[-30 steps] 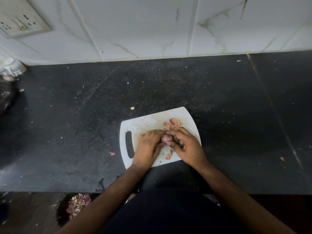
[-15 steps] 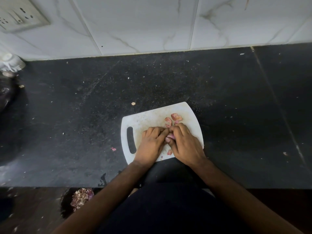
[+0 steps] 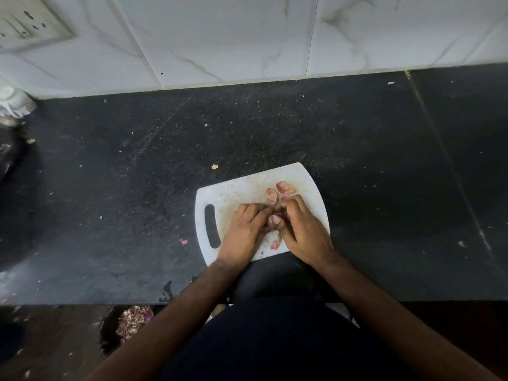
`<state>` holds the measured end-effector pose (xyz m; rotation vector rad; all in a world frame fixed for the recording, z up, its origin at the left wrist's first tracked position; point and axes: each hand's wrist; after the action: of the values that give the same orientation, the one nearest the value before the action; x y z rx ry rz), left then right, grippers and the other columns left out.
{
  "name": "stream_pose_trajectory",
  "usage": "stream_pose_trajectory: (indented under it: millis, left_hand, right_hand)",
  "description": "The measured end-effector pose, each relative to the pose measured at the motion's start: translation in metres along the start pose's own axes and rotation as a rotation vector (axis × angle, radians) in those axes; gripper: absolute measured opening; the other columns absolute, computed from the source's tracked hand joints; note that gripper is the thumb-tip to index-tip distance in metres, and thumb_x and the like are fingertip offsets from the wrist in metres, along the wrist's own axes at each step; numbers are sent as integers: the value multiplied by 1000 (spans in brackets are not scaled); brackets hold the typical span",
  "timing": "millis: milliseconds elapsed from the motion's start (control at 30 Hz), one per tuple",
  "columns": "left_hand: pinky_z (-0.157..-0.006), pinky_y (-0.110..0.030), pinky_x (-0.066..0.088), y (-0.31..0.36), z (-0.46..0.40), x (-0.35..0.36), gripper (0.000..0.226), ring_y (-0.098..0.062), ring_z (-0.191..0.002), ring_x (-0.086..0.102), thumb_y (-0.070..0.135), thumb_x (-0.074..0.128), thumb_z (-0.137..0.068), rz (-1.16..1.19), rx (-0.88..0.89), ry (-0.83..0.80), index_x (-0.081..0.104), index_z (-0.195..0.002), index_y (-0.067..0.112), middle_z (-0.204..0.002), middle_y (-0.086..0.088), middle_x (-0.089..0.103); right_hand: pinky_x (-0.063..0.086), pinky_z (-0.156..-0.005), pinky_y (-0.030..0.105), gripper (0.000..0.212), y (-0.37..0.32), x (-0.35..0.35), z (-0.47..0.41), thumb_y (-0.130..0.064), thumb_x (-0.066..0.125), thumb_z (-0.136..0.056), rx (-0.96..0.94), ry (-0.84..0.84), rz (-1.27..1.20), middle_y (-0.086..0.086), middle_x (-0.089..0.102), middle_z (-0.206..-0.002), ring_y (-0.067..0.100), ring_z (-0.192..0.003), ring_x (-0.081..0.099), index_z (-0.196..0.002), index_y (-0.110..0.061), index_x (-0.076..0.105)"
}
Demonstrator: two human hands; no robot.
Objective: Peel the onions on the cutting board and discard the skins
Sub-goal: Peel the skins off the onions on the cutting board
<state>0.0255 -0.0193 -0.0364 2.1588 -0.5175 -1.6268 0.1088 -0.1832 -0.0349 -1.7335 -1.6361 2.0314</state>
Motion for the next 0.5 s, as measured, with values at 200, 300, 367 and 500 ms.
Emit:
stream_pose_trajectory:
  millis: [200,300,367,500]
  left_hand:
    - [-97,-41,47,-4,0,-2,35,-21,-115,55,19,64,-96,138,-60,20,58,-129,10,-126,-6,60]
    - [-95,-44,52,-5,0,-2,36,-23,-113,59,11,69,-93,201,-61,8,58,-127,6,-125,-8,58]
    - [-94,-43,53,-4,-1,-4,35,-22,-111,59,8,70,-92,234,-66,6,59,-124,5,-122,-8,56]
    - [-98,-38,52,-1,-1,-6,28,-20,-113,58,4,68,-92,244,-53,3,61,-119,4,-124,-9,55]
  right_hand:
    - [58,-86,33,24,9,2,1,-25,65,-97,-27,53,-50,-9,62,-121,8,-114,60,-121,-21,67]
    - [56,-91,31,23,11,3,2,-23,67,-97,-43,63,-55,-8,64,-120,8,-114,60,-120,-22,70]
    - [55,-92,30,23,11,3,2,-24,67,-97,-57,69,-56,-8,65,-119,9,-114,60,-120,-21,71]
    - [57,-89,29,31,5,2,2,-30,59,-98,-93,79,30,-5,63,-122,14,-113,60,-125,-16,66]
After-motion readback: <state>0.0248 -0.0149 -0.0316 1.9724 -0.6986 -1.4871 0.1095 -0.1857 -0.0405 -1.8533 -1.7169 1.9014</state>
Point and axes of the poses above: each hand's wrist, its own z-axis away from the middle knuckle, its own x-axis out of the palm, y = z × x
